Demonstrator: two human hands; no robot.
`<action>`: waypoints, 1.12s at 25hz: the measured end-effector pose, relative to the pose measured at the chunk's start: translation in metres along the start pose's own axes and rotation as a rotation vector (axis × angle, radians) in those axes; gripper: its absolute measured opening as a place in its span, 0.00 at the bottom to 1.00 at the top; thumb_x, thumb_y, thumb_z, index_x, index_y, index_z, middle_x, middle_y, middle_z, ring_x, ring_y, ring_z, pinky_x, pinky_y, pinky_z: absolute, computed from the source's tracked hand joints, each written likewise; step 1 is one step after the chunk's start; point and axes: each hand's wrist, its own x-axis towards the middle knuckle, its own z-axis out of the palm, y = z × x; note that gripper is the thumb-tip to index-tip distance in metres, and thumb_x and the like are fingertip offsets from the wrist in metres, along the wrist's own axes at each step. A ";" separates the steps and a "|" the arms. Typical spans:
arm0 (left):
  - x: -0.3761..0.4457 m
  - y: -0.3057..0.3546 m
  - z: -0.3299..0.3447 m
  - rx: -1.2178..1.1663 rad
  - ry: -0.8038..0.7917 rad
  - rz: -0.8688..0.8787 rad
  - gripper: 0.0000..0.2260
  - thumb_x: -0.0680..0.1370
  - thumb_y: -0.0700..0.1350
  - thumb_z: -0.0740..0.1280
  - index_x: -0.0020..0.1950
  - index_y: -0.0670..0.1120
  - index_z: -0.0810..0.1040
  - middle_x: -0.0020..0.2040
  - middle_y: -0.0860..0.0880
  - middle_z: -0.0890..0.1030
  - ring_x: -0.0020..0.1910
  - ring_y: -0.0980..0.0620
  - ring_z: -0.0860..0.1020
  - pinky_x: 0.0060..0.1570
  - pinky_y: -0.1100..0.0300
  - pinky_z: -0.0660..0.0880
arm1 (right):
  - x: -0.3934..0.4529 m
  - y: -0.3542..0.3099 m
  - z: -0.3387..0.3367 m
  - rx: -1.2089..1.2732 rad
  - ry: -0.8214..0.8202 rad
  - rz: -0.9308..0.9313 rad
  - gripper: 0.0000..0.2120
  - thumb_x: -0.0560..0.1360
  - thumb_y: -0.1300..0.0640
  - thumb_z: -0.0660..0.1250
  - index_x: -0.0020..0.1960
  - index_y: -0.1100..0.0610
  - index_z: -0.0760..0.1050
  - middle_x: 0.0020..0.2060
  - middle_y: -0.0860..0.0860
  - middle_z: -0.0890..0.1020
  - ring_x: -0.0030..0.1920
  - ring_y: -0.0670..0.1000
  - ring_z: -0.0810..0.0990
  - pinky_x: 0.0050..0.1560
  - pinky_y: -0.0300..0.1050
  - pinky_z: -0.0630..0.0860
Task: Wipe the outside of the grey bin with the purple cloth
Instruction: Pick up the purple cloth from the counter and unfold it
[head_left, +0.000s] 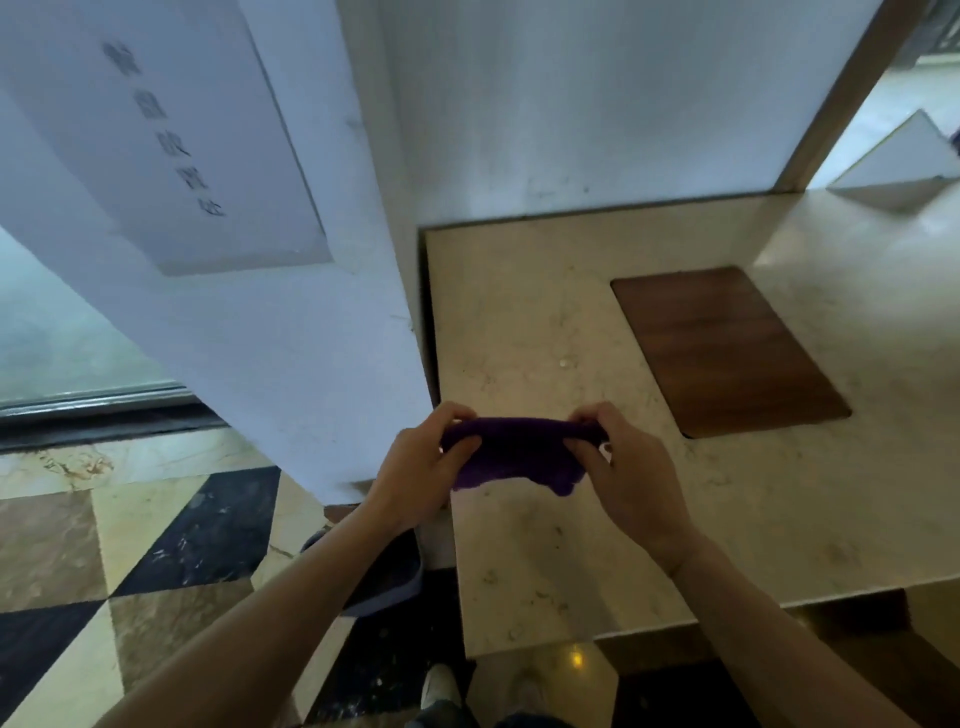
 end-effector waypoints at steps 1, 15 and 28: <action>0.002 0.008 -0.010 0.021 0.065 0.031 0.07 0.79 0.43 0.66 0.56 0.53 0.76 0.43 0.56 0.83 0.41 0.60 0.81 0.40 0.69 0.75 | 0.007 -0.012 -0.005 0.008 0.034 -0.049 0.08 0.78 0.57 0.68 0.56 0.49 0.76 0.44 0.45 0.84 0.42 0.46 0.81 0.40 0.42 0.77; -0.038 -0.007 -0.137 0.082 0.289 0.141 0.09 0.80 0.40 0.65 0.57 0.50 0.78 0.45 0.57 0.81 0.44 0.59 0.80 0.41 0.72 0.74 | 0.020 -0.142 0.035 -0.009 0.167 -0.246 0.08 0.77 0.56 0.69 0.56 0.51 0.81 0.46 0.46 0.85 0.46 0.48 0.81 0.45 0.45 0.78; -0.115 -0.138 -0.265 0.038 0.090 0.228 0.07 0.80 0.45 0.64 0.57 0.55 0.75 0.46 0.53 0.83 0.45 0.52 0.81 0.45 0.48 0.80 | -0.070 -0.281 0.189 -0.213 0.332 0.022 0.09 0.76 0.52 0.69 0.56 0.50 0.81 0.48 0.48 0.85 0.48 0.52 0.80 0.47 0.49 0.78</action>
